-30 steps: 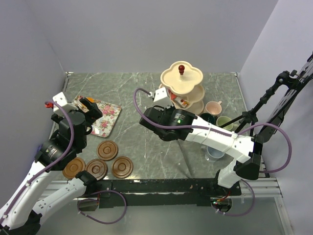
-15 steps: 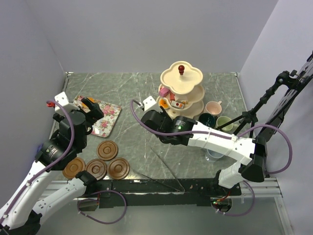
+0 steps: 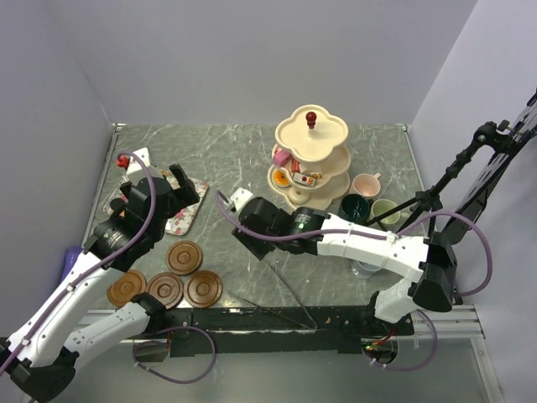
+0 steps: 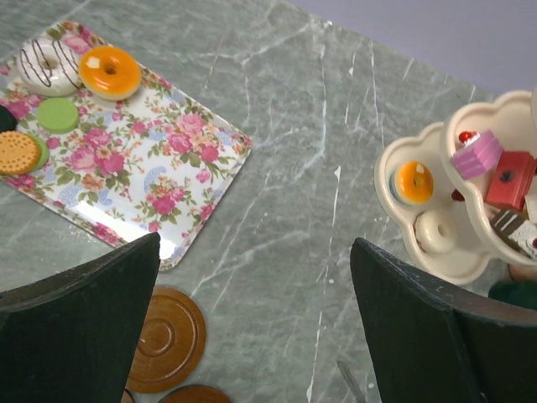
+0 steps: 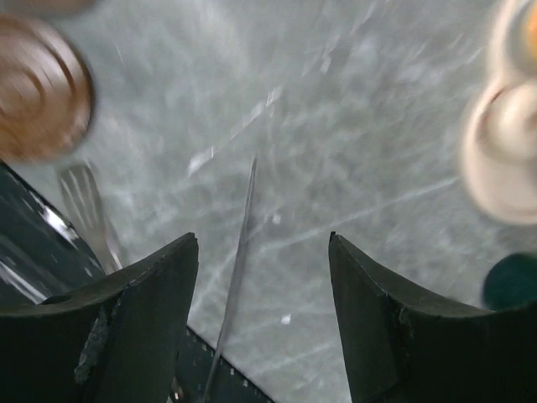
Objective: Serve the afternoon tea
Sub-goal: Adjust the clamp at the center of the board.
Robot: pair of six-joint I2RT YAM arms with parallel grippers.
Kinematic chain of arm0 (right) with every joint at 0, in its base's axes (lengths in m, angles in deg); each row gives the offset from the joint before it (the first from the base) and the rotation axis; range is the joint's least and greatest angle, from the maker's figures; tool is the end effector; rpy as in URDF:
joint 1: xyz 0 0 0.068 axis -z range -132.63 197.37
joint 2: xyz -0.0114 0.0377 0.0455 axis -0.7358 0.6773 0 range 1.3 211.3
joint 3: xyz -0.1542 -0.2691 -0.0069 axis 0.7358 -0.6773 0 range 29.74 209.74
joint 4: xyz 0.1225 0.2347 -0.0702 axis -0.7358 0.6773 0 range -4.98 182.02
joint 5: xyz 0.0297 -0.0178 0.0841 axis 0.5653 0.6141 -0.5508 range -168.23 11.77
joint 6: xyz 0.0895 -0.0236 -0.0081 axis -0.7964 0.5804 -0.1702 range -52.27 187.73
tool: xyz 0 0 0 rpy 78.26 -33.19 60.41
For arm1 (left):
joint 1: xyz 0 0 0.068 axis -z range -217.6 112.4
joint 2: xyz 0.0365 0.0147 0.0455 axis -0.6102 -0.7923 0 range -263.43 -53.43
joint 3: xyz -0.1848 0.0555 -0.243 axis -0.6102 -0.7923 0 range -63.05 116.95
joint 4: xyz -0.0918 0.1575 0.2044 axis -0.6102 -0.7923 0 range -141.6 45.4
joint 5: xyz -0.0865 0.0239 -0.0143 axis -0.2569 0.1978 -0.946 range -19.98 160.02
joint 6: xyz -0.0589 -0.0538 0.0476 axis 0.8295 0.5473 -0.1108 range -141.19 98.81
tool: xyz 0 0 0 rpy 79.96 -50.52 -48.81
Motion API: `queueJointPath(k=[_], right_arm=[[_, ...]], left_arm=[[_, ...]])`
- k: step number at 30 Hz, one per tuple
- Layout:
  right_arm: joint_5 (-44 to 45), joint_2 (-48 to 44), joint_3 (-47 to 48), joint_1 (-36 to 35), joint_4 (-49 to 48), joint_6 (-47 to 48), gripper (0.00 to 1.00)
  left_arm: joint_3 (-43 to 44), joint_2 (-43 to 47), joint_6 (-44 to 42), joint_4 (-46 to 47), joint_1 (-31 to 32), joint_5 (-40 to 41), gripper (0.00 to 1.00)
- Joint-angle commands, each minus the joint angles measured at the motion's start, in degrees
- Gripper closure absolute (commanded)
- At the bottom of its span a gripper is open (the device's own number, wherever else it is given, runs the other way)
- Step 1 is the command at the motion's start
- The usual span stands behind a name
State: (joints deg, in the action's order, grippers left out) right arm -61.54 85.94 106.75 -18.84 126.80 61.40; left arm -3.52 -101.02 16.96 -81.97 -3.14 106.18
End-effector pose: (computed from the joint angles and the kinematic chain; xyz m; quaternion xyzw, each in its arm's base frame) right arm 0.1655 0.3159 0.3228 -0.4195 0.8293 0.0932 0.3572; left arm 0.1795 -0.0634 0.3882 -0.1916 0.7979 -0.0892 0.5646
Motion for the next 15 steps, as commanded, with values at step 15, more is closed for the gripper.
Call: queueJointPath(k=[15], right_arm=[[-12.0, 8.2, -17.1, 1.0, -10.7, -6.9, 0.45]], left_arm=[[2.3, 0.0, 3.1, -4.5, -3.8, -6.4, 0.0]])
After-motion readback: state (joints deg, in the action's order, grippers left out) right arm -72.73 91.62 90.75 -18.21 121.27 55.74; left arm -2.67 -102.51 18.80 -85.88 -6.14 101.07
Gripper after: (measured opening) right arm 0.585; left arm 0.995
